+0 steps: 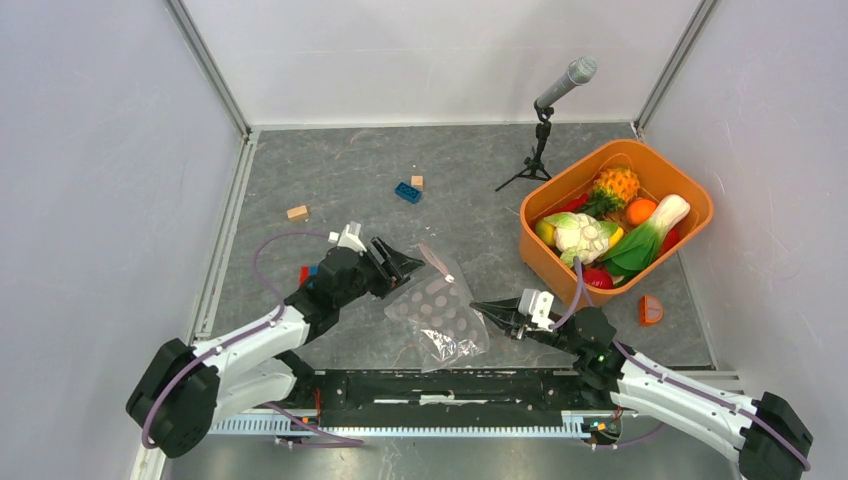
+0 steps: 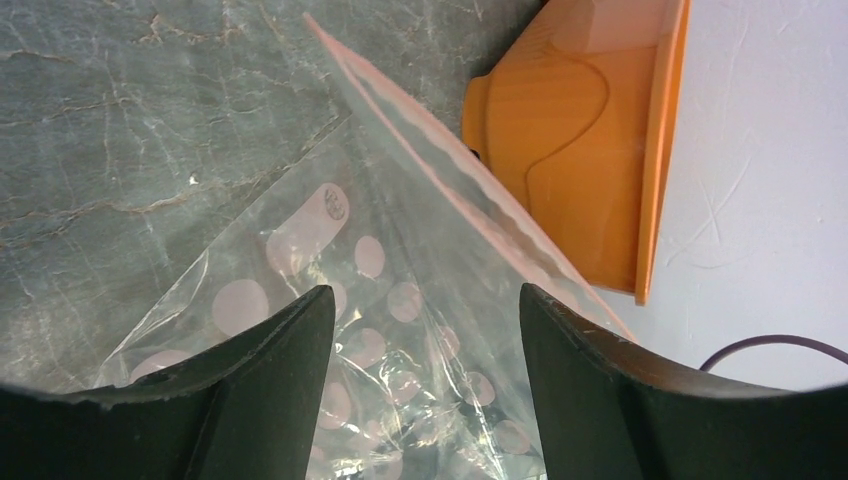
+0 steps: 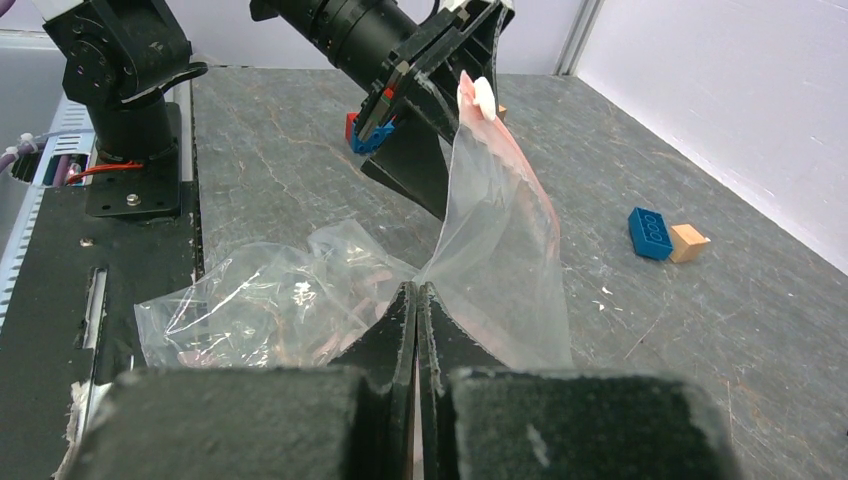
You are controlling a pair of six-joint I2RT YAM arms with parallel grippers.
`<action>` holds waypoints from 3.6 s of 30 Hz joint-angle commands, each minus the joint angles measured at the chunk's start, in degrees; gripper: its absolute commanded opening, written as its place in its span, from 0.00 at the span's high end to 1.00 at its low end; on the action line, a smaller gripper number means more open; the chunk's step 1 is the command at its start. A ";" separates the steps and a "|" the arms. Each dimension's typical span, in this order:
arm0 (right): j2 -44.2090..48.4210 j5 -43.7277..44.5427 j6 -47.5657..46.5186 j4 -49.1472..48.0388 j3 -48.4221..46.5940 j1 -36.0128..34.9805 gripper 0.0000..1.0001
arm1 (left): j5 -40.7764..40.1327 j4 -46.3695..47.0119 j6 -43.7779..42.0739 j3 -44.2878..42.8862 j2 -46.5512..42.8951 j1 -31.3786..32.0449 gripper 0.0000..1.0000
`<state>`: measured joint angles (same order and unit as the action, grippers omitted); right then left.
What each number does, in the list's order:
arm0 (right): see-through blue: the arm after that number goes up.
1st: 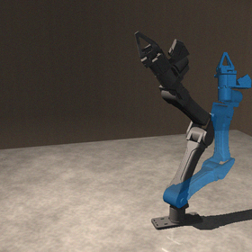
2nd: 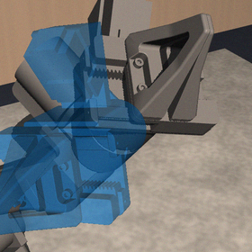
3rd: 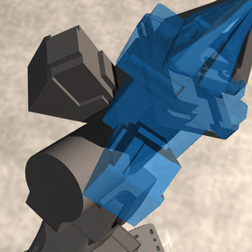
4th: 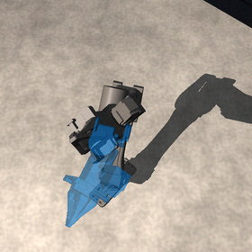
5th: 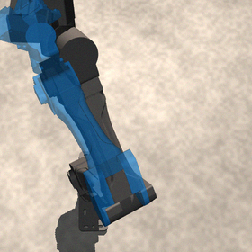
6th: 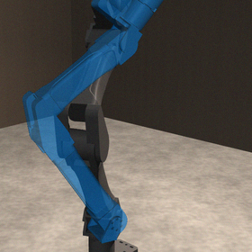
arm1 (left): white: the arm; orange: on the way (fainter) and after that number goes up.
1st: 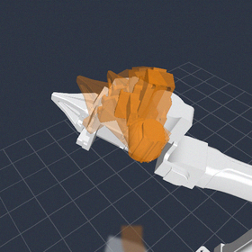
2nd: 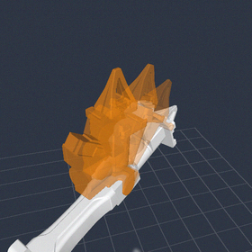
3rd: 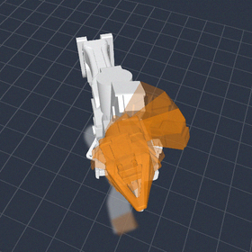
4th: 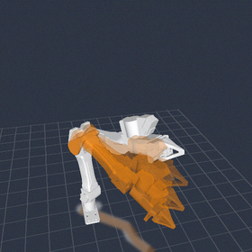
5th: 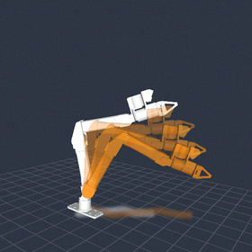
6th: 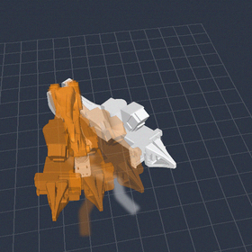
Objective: Place the food in the zip-top bag and seal the zipper
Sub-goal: Pick up the zipper food storage bag at the center of the board, then open the zipper of the food storage bag.
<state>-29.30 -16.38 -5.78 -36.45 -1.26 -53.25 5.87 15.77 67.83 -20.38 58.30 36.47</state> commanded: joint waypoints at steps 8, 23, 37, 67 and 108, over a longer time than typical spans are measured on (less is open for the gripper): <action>0.31 -0.84 0.51 -2.71 5.08 -0.21 1.00 | -0.76 4.66 -0.53 -0.30 3.25 0.19 0.22; -0.37 -3.16 -0.14 -3.17 5.42 -0.22 1.00 | -2.35 7.75 0.67 -0.47 6.01 0.18 0.21; -1.02 -4.63 -1.14 -5.02 6.85 -0.26 1.00 | -1.90 10.26 1.89 -0.20 7.21 0.18 0.19; -2.40 -8.40 -4.35 -11.34 9.61 -0.22 1.00 | 9.01 14.73 -1.91 -4.26 13.02 0.27 0.40; -8.59 -2.23 11.39 5.08 -9.57 -0.24 0.34 | -1.66 -26.07 -41.10 -34.24 4.07 0.26 0.98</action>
<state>-38.02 -20.64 -1.72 -33.01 -4.08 -53.25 14.85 4.36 44.12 -45.19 67.00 36.51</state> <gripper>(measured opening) 0.643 0.034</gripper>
